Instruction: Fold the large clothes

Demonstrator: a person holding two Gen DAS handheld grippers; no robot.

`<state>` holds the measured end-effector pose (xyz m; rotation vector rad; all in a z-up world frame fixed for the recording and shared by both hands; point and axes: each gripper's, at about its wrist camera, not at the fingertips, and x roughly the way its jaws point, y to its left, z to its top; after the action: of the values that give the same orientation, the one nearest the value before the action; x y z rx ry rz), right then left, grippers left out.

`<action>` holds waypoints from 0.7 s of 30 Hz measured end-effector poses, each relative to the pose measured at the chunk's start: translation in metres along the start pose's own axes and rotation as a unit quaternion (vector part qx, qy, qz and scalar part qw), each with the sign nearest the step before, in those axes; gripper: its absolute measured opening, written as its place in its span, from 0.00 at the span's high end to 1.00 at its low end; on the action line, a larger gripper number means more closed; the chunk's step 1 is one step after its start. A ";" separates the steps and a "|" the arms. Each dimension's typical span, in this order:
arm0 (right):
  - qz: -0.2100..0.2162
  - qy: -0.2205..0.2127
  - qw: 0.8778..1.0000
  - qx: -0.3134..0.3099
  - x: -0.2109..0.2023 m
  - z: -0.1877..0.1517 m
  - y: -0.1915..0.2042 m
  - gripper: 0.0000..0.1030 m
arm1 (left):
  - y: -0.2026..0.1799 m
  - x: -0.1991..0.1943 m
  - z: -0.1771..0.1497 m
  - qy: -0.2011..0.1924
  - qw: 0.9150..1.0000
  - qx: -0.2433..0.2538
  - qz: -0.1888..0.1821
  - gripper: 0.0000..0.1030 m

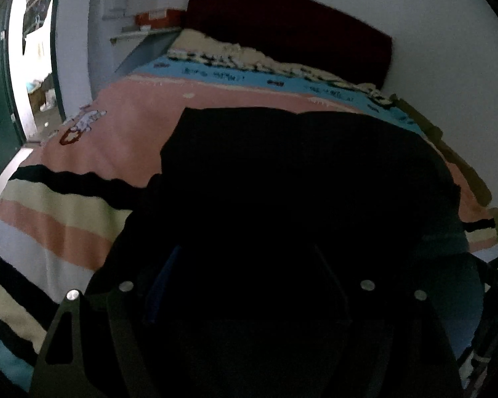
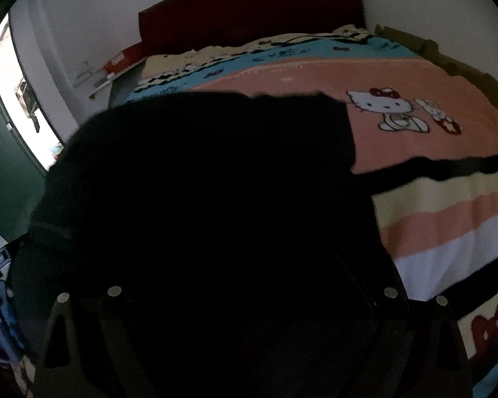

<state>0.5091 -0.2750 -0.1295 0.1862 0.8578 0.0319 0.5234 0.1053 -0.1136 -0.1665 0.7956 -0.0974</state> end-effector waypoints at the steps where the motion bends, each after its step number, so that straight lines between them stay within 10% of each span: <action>1: -0.003 -0.004 1.000 -0.002 0.002 -0.004 -0.004 0.10 | -0.002 -0.002 -0.004 -0.007 1.000 0.003 0.003 0.23; 21: 0.006 -0.054 0.999 -0.001 -0.023 -0.040 -0.012 0.06 | -0.018 -0.048 -0.048 -0.069 0.995 0.041 0.060 0.24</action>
<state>0.4633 -0.2829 -0.1394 0.1897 0.7481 0.0341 0.4551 0.0894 -0.1097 -0.0474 0.6607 -0.0039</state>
